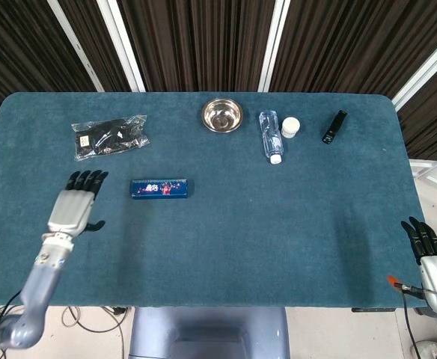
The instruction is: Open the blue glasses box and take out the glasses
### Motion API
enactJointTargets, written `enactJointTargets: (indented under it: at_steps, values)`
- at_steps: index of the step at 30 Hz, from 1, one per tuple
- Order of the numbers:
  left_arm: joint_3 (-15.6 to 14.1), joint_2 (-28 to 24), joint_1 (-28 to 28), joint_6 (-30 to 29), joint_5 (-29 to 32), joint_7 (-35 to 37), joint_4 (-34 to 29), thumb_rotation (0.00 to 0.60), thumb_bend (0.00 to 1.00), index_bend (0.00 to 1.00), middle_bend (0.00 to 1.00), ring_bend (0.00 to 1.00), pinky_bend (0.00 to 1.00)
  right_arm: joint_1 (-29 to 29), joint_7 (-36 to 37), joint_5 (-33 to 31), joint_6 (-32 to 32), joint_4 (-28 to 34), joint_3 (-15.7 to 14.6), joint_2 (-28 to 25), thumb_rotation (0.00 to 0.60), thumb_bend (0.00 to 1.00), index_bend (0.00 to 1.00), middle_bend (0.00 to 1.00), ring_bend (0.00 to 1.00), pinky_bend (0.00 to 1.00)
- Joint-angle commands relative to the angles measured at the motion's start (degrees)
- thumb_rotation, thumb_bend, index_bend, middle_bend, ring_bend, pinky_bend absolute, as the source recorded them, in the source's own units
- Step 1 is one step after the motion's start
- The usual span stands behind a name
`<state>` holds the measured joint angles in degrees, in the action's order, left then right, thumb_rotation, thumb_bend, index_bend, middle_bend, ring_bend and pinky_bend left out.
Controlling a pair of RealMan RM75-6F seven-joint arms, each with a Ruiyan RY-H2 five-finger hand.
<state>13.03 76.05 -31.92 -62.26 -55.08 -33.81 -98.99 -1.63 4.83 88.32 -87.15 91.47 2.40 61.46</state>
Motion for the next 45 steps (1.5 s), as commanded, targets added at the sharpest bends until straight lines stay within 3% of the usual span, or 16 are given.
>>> enactJointTargets:
  at_steps: [1,9,21,31,45]
  values:
    - [2.8,4.3,-6.3,4.1,7.4,-6.0,4.2,0.6,0.15,0.0,0.09,0.0,0.0,0.0,0.3,-0.1,0.2,0.2,0.0,-0.2,0.6,0.14,0.0,0.0,0.0,0.2]
    - [3.1,9.9,-13.5,7.2,14.8,-11.3,11.9,0.6,0.15,0.0,0.14,0.0,0.0,-0.1,0.8,-0.5,0.7,0.5,-0.1,-0.5,0.6,0.14,0.0,0.0,0.0,0.2]
    - [3.1,15.1,-18.6,9.5,21.1,-11.9,19.2,0.6,0.15,0.0,0.2,0.0,0.01,-0.2,1.5,-1.0,1.3,0.9,-0.1,-0.9,0.6,0.15,0.0,0.0,0.0,0.2]
    - [2.2,17.5,-20.9,10.4,22.2,-10.3,22.7,0.6,0.3,0.0,0.25,0.0,0.02,-0.2,1.6,-1.4,1.6,1.2,-0.1,-1.1,0.6,0.16,0.0,0.0,0.0,0.2]
    - [1.2,17.9,-22.3,11.1,22.2,-7.8,23.6,0.6,0.36,0.0,0.27,0.0,0.02,-0.1,1.7,-1.4,1.6,1.2,-0.1,-1.1,0.6,0.17,0.0,0.0,0.0,0.2]
